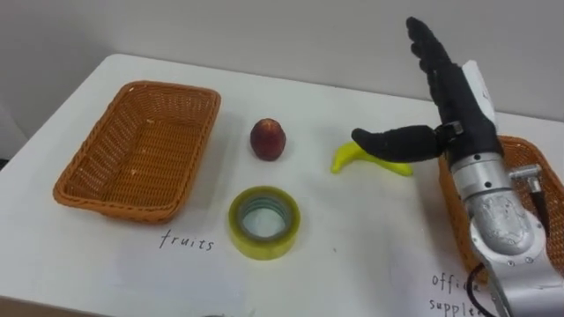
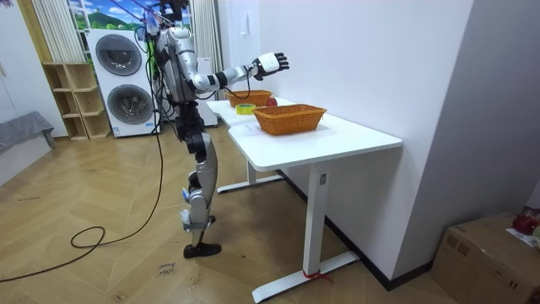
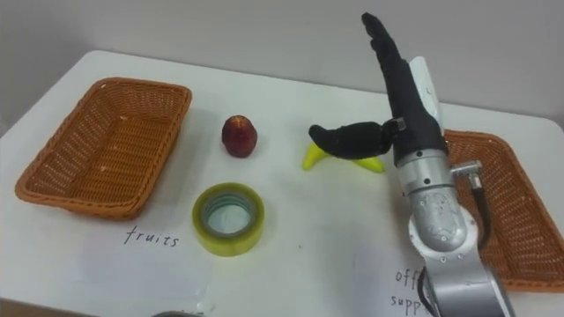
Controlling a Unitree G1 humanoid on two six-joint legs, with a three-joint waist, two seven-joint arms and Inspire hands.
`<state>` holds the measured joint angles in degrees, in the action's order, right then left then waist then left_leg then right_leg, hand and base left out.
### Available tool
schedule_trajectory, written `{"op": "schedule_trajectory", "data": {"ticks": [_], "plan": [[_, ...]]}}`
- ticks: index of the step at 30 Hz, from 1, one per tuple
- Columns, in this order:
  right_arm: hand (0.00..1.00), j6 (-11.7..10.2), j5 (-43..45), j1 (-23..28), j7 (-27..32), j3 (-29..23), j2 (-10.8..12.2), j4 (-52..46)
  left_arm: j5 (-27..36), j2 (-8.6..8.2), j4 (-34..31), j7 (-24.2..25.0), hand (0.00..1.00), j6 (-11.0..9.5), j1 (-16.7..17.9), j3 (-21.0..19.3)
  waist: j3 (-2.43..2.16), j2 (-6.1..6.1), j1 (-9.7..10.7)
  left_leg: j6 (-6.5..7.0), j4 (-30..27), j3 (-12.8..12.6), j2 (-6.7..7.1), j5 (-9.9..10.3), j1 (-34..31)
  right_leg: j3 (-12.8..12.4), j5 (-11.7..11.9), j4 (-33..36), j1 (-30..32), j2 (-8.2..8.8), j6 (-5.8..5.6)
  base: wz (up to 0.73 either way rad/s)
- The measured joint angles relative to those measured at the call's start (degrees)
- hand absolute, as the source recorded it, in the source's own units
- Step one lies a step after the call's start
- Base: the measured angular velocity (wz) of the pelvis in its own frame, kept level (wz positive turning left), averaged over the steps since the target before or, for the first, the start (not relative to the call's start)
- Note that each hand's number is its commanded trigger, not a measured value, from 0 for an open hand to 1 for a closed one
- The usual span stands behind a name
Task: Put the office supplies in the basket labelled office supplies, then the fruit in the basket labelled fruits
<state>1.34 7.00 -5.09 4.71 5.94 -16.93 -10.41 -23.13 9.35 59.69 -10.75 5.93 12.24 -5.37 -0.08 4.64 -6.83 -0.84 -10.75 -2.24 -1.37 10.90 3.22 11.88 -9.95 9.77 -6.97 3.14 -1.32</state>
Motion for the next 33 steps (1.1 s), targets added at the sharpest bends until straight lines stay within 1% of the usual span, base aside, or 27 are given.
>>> {"op": "schedule_trajectory", "data": {"ticks": [1, 4, 6, 12, 17, 19, 21, 26, 33], "plan": [[0.00, 0.00, 0.00, -0.13, -0.02, 0.07, 0.00, 0.00, 0.00, 0.00, 0.00, 0.00, 0.00, 0.00, -0.01, 0.00, 0.05, 0.03, -0.02, 0.00, 0.00, 0.01, 0.00, 0.00, 0.00, 0.04, 0.00, 0.00, 0.00, 0.00, 0.00, 0.00], [0.00, 0.00, 0.13, -0.69, -0.44, 0.14, 0.00, 0.00, -0.01, 0.02, 0.00, 0.02, 0.00, 0.00, -0.30, -0.01, 0.40, 0.64, -0.81, -0.01, -0.18, 0.39, 0.00, 0.02, -0.23, 0.83, 0.01, 0.00, -0.05, 0.03, -0.01, 0.06], [0.00, -0.01, 0.16, -0.69, -0.55, 0.34, 0.00, 0.00, 0.10, 0.01, 0.00, 0.11, 0.00, -0.01, -0.53, 0.20, 0.45, 0.77, -1.00, 0.02, -0.62, 0.80, 0.03, 0.06, -0.74, 1.23, 0.01, 0.01, -0.02, 0.08, -0.01, 0.12], [0.00, -0.02, 0.68, -0.71, -1.21, 2.81, 0.00, 0.77, 0.00, -0.13, -0.04, -0.04, 0.00, -0.13, -1.50, 2.33, 0.75, 0.31, -1.66, 0.02, -0.80, 1.04, 0.09, 0.04, -1.14, 1.41, 0.01, -0.02, 0.16, 0.10, -0.02, 0.03], [0.00, -0.02, 1.95, -0.78, -1.15, 4.50, 0.15, 0.78, -0.01, -0.46, -0.07, -0.33, 0.00, -0.12, -1.48, 2.34, 0.62, 0.42, -1.85, 0.03, -0.86, 1.00, 0.10, 0.03, -1.52, 1.37, 0.01, -0.01, 0.51, 0.10, -0.01, 0.00], [0.00, -0.02, 2.12, -0.78, -1.16, 4.74, 0.99, 0.78, -0.01, -0.46, -0.33, -0.46, 0.00, -0.14, -1.54, 2.35, 0.54, 0.45, -1.85, 0.03, -0.87, 1.04, 0.12, 0.03, -1.55, 1.43, 0.01, -0.01, 0.49, 0.10, -0.01, 0.00], [0.00, -0.02, 2.12, -0.81, -1.15, 5.11, 1.10, 0.78, -0.01, -0.46, -0.35, -0.99, 0.00, -0.20, -1.57, 2.35, 0.51, 0.47, -1.86, 0.03, -0.86, 1.10, 0.12, 0.03, -1.55, 1.53, 0.01, -0.01, 0.46, 0.10, -0.01, 0.00], [0.00, -0.02, 2.61, -0.84, -1.23, 6.73, 1.20, 0.78, -0.13, -0.45, -0.76, -1.46, 0.00, -0.14, -1.48, 2.37, 0.54, 0.36, -1.94, 0.03, -0.92, 1.19, 0.12, 0.03, -1.55, 1.69, 0.01, -0.01, 0.42, 0.12, -0.01, 0.00], [0.00, 0.01, 4.69, -0.84, -1.88, 6.90, 1.86, 2.94, -0.12, -0.45, -2.60, -1.46, 0.00, -0.01, -1.29, 2.37, 0.56, 0.23, -2.93, 0.03, -0.96, 1.20, 0.12, 0.02, -1.53, 1.69, 0.01, -0.01, 0.40, 0.14, -0.01, 0.00]]}}
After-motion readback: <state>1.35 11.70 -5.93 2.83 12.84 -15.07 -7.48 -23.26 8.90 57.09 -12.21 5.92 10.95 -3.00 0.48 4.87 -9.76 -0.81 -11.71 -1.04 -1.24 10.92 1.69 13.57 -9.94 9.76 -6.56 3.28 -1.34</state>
